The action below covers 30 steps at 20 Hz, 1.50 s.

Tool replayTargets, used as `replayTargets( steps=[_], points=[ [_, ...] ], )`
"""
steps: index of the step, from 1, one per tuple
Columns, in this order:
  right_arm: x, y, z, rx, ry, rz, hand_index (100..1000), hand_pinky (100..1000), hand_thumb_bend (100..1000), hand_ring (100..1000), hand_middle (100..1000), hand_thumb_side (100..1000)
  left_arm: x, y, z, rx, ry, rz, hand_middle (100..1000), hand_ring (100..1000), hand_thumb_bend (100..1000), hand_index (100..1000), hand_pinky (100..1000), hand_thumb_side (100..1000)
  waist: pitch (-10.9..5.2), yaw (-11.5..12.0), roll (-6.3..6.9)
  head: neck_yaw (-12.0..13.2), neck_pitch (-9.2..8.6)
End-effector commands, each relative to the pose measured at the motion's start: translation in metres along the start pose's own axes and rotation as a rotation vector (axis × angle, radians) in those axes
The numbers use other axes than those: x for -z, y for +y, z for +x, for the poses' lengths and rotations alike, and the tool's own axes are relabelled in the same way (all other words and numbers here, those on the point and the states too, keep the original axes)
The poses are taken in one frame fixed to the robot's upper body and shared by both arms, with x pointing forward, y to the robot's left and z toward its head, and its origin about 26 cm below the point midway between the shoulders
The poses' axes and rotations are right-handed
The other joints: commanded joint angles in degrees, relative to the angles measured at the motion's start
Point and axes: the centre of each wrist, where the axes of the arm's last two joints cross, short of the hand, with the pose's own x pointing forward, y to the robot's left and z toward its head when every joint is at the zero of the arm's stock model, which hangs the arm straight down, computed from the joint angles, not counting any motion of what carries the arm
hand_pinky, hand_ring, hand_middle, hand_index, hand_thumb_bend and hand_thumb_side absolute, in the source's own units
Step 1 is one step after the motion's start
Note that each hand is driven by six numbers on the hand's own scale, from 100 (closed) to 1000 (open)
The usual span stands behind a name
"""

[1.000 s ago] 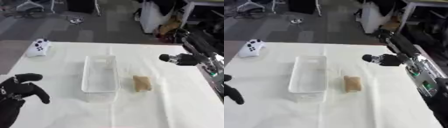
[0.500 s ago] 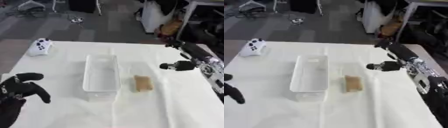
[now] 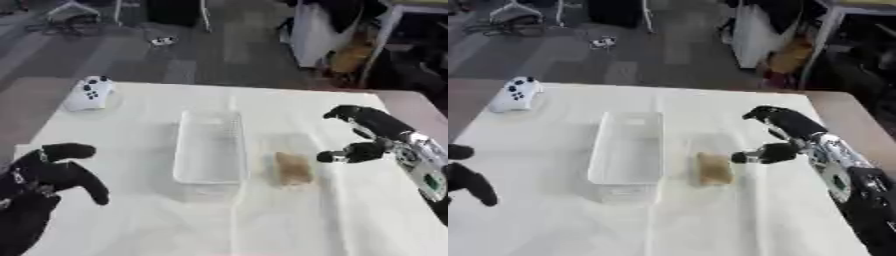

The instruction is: Pick up objects on the table and place them in the box.

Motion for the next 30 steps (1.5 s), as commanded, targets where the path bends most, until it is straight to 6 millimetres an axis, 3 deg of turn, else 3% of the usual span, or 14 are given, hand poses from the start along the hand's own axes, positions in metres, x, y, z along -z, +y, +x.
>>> replayTargets(
  steps=[1,7,8,18,30],
  points=[
    [-0.005,-0.018,0.0,-0.038,-0.022,-0.001,916,813,923,839,822,1000,0.006,0.004,0.006,0.012,-0.02,-0.026,831,615,376,809,486,829,-0.87,0.1,0.1,0.6,-0.58],
    [-0.002,-0.005,0.01,-0.006,-0.016,0.036,915,807,967,834,820,1000,0.007,0.004,0.006,0.009,-0.024,-0.029,832,615,374,809,486,832,-0.8,0.2,0.16,1.0,-0.91],
    [-0.001,-0.003,0.011,-0.002,-0.02,0.041,915,806,934,833,820,1000,0.007,0.004,0.006,0.008,-0.023,-0.03,832,615,374,809,486,832,-0.8,0.2,0.16,1.0,-0.94],
    [0.011,0.02,0.027,0.014,-0.068,0.147,918,837,939,857,840,1000,0.009,0.003,0.005,0.004,-0.03,-0.034,833,615,374,809,486,832,-0.55,0.6,0.24,1.1,-1.48],
    [0.026,0.048,0.036,-0.035,-0.017,-0.021,945,790,938,818,866,1000,0.012,0.003,0.005,0.002,-0.04,-0.038,834,615,372,809,487,835,-0.01,0.7,0.5,1.9,-3.15]
  ],
)
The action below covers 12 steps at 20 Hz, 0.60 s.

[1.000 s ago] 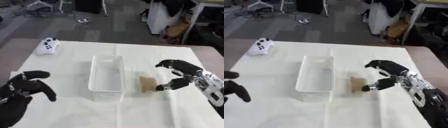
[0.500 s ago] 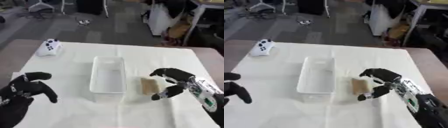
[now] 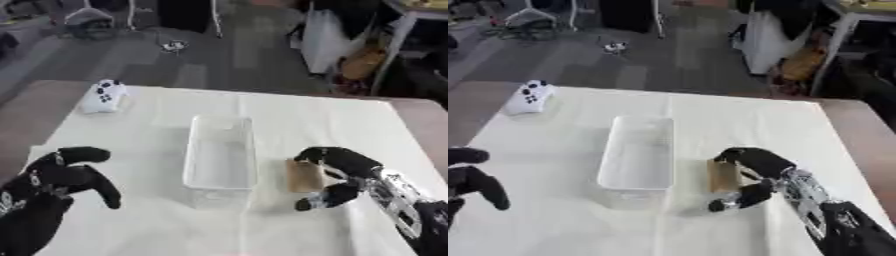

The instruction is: Pick up objects on the table and place them in the box.

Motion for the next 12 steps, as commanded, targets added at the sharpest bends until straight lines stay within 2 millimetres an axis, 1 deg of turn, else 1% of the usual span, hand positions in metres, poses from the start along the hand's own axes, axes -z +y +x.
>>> replayTargets(
  steps=[1,4,6,7,8,9,10,11,12],
  points=[
    [0.005,-0.003,-0.005,-0.024,0.044,-0.075,950,779,941,811,866,1000,0.008,0.003,0.005,0.009,-0.029,-0.023,835,615,372,809,487,835,-0.43,0.0,0.34,0.6,-1.25],
    [0.008,0.008,-0.008,-0.014,0.083,-0.104,960,727,933,787,868,997,0.009,0.003,0.005,0.008,-0.033,-0.024,835,615,371,810,487,838,-0.17,0.1,0.4,0.6,-1.59],
    [0.009,0.014,-0.011,-0.011,0.107,-0.109,964,696,932,777,865,963,0.01,0.003,0.005,0.007,-0.036,-0.027,836,615,369,810,487,840,0.05,0.1,0.43,0.6,-1.85],
    [0.009,0.017,-0.013,-0.01,0.117,-0.109,977,619,883,755,860,888,0.01,0.003,0.005,0.006,-0.037,-0.028,836,615,368,810,487,841,0.13,0.1,0.44,0.6,-1.96],
    [0.009,0.02,-0.015,-0.001,0.136,-0.103,979,551,885,727,851,867,0.011,0.002,0.005,0.006,-0.038,-0.029,837,615,368,810,487,841,0.25,0.2,0.48,0.5,-2.16],
    [0.009,0.023,-0.017,0.007,0.15,-0.1,977,478,861,698,841,840,0.011,0.002,0.005,0.005,-0.04,-0.03,837,615,367,810,487,841,0.32,0.2,0.5,0.5,-2.28],
    [0.009,0.025,-0.019,0.017,0.164,-0.101,977,441,848,683,837,829,0.011,0.002,0.005,0.005,-0.04,-0.031,837,615,367,810,487,841,0.36,0.3,0.52,0.5,-2.36],
    [0.009,0.026,-0.022,0.032,0.185,-0.12,946,100,661,524,770,737,0.012,0.002,0.005,0.004,-0.042,-0.031,837,615,368,810,487,840,0.39,0.3,0.56,0.4,-2.42],
    [0.009,0.025,-0.024,0.044,0.2,-0.149,920,100,715,461,714,694,0.012,0.002,0.005,0.003,-0.044,-0.031,837,615,368,810,487,840,0.43,0.4,0.58,0.4,-2.47]
  ],
)
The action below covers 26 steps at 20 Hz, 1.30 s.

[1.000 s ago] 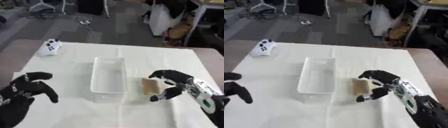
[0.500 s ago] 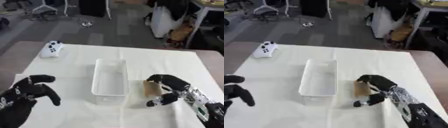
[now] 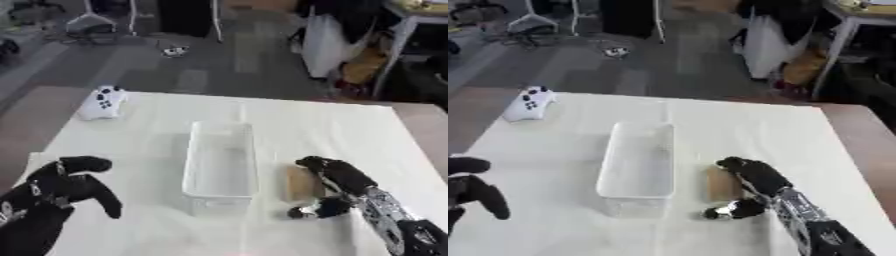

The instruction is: Pick up objects on the table and place them in the box.

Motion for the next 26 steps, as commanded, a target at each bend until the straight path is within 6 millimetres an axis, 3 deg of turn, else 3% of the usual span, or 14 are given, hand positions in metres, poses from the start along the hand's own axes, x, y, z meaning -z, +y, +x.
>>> replayTargets(
  steps=[1,3,4,5,6,7,8,9,11,15,16,17,21,26],
  points=[
    [0.001,-0.007,-0.014,0.015,0.06,-0.078,894,100,691,403,662,684,0.008,0.002,0.005,0.004,-0.03,-0.016,837,615,367,810,487,841,-0.46,0.0,0.39,0.3,-0.99],
    [0.001,-0.009,-0.018,0.014,0.085,-0.138,814,100,638,282,561,692,0.008,0.002,0.005,0.003,-0.031,-0.018,837,615,367,810,487,841,-0.38,0.1,0.39,0.3,-1.0],
    [0.002,-0.011,-0.019,0.013,0.084,-0.175,692,100,612,193,444,719,0.009,0.003,0.005,0.003,-0.032,-0.019,837,615,368,810,488,840,-0.36,0.1,0.38,0.3,-1.0],
    [0.002,-0.013,-0.019,0.023,0.068,-0.224,523,100,598,100,228,804,0.009,0.003,0.005,0.003,-0.033,-0.02,837,615,368,810,488,839,-0.36,0.2,0.37,0.2,-1.01],
    [0.002,-0.015,-0.02,0.029,0.047,-0.275,400,100,656,100,100,875,0.009,0.003,0.005,0.002,-0.034,-0.02,837,615,368,810,488,839,-0.36,0.2,0.34,0.2,-1.01],
    [0.001,-0.017,-0.022,0.03,0.031,-0.315,299,100,640,100,100,929,0.009,0.003,0.005,0.002,-0.034,-0.02,837,615,368,810,488,839,-0.37,0.3,0.32,0.2,-0.94],
    [0.001,-0.018,-0.022,0.034,0.011,-0.35,213,100,595,100,100,877,0.009,0.003,0.005,0.001,-0.033,-0.021,837,615,367,810,488,840,-0.4,0.3,0.29,0.2,-0.84],
    [0.0,-0.018,-0.022,0.04,-0.006,-0.376,169,100,532,100,100,886,0.009,0.003,0.005,0.001,-0.033,-0.021,837,615,366,810,488,841,-0.43,0.3,0.27,0.3,-0.8],
    [0.001,-0.022,-0.02,0.08,-0.051,-0.434,131,100,439,100,100,819,0.009,0.003,0.005,0.0,-0.032,-0.024,837,615,366,810,488,840,-0.49,0.4,0.24,0.5,-0.84],
    [0.008,-0.04,-0.009,0.269,-0.126,-0.547,129,100,420,100,100,723,0.008,0.002,0.005,-0.002,-0.029,-0.021,837,615,367,810,488,838,-0.82,0.4,0.3,0.7,-0.73],
    [0.012,-0.052,-0.004,0.314,-0.154,-0.584,130,100,429,100,100,767,0.008,0.002,0.005,-0.003,-0.029,-0.022,837,615,367,810,489,839,-0.87,0.4,0.3,0.6,-0.63],
    [0.015,-0.061,0.0,0.349,-0.176,-0.607,130,100,420,100,100,706,0.008,0.002,0.005,-0.003,-0.029,-0.022,837,615,368,810,489,837,-0.91,0.4,0.29,0.6,-0.54],
    [0.026,-0.102,0.02,0.443,-0.274,-0.666,133,100,403,100,100,707,0.009,0.003,0.005,-0.01,-0.037,-0.019,835,615,374,809,489,826,-1.16,0.6,0.18,0.6,0.47],
    [0.034,-0.126,0.035,0.524,-0.328,-0.669,130,100,378,100,100,729,0.01,0.003,0.005,-0.014,-0.04,-0.022,835,615,376,809,489,825,-1.26,0.9,-0.02,0.7,0.92]
  ],
)
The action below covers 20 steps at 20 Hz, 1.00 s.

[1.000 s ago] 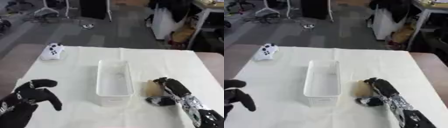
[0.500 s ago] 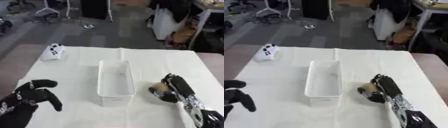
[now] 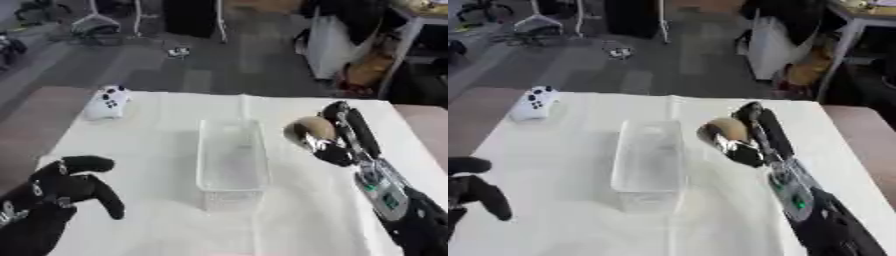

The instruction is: Pick up objects on the table and place them in the box.

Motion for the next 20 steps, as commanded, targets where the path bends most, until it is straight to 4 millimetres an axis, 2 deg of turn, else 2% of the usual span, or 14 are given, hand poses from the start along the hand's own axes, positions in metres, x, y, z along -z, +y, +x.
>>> replayTargets(
  steps=[1,4,9,15,20],
  points=[
    [0.021,-0.016,0.012,0.021,-0.053,-0.02,130,100,374,100,100,733,0.008,0.003,0.005,0.004,-0.028,-0.021,835,615,376,809,489,824,-0.94,0.2,0.11,0.7,0.26],
    [0.028,-0.014,0.018,0.029,-0.073,-0.009,131,100,367,100,100,746,0.009,0.003,0.005,-0.001,-0.035,-0.023,835,615,378,808,489,820,-0.88,0.4,0.08,0.5,0.29],
    [0.038,0.003,0.023,0.0,-0.064,0.0,132,100,372,100,100,757,0.013,0.002,0.005,-0.012,-0.049,-0.029,835,615,381,808,490,816,-0.78,0.9,0.17,-2.4,0.2],
    [0.037,0.028,0.023,-0.073,-0.042,0.035,131,100,364,100,100,769,0.023,0.004,0.005,-0.015,-0.09,-0.049,828,614,398,805,494,789,-0.36,2.2,-0.02,-5.5,-0.87],
    [0.037,0.038,0.024,-0.091,-0.049,0.056,133,100,386,100,100,776,0.034,0.005,0.006,-0.052,-0.129,-0.05,829,613,406,806,493,778,-0.08,3.6,-0.31,-7.4,-1.83]
  ],
)
